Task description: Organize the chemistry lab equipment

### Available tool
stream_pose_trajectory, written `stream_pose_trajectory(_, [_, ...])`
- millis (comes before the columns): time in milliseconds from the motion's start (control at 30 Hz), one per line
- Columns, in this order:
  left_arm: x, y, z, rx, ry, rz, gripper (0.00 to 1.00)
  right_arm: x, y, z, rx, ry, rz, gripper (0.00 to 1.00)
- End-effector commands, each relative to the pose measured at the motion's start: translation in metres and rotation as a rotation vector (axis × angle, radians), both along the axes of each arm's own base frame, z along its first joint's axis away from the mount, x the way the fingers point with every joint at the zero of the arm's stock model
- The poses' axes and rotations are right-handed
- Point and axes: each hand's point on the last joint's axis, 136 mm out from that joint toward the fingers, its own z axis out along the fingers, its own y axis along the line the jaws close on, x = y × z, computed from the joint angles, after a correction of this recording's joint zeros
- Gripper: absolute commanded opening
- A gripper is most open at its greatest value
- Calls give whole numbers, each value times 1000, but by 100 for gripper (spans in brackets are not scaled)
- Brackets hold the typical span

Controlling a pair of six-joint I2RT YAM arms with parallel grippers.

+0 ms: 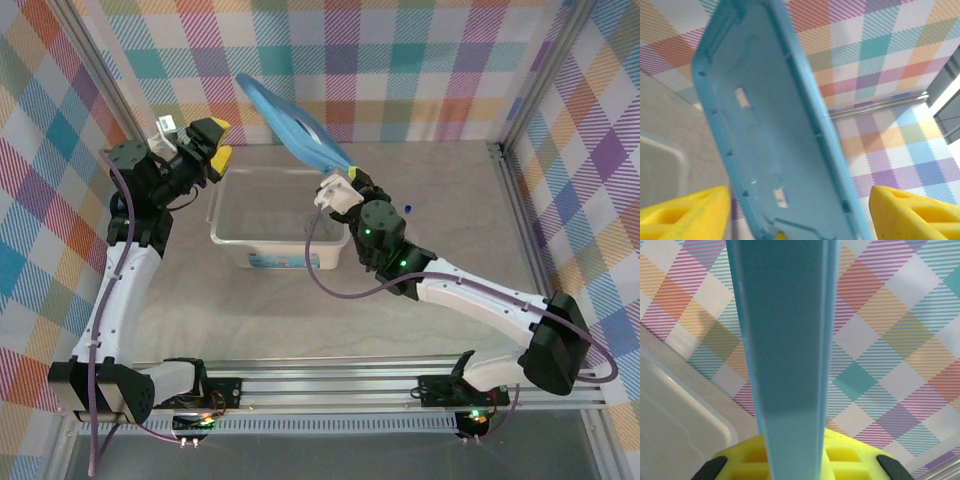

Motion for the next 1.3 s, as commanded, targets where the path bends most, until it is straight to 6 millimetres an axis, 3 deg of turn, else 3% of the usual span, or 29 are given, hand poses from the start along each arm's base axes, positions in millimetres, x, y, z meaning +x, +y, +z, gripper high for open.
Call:
stream_pose_trajectory(0, [7, 1, 16, -80, -17, -20, 72, -10, 7, 23, 50, -85, 7, 4])
stream_pose_trajectory(267, [30, 1, -6, -82, 91, -18, 69, -19, 36, 6, -43, -87, 37, 4])
stream_pose_trajectory(500, [36, 0, -15, -86, 133, -31, 67, -22, 46, 3, -83, -114, 40, 4])
stream_pose_trajectory(567, [35, -1, -23, -60, 168, -33, 61, -22, 47, 4, -90, -126, 36, 4])
stream_pose_trajectory(700, [33, -3, -39, -34, 223, -48, 35, -20, 49, 2, -105, -129, 35, 4])
stream_pose_trajectory(833, [35, -4, -54, -36, 262, -64, 30, -21, 50, 2, -106, -129, 35, 4])
stream_pose_trajectory(1000, [38, -8, -59, -63, 272, -90, 14, -21, 48, 5, -103, -143, 32, 5])
stream_pose_trajectory(1133, [45, -12, -60, -135, 267, -122, 7, -20, 49, 4, -115, -146, 29, 18])
stream_pose_trajectory(1267, [46, -11, -66, -165, 272, -122, 6, -20, 49, -2, -126, -129, 30, 54])
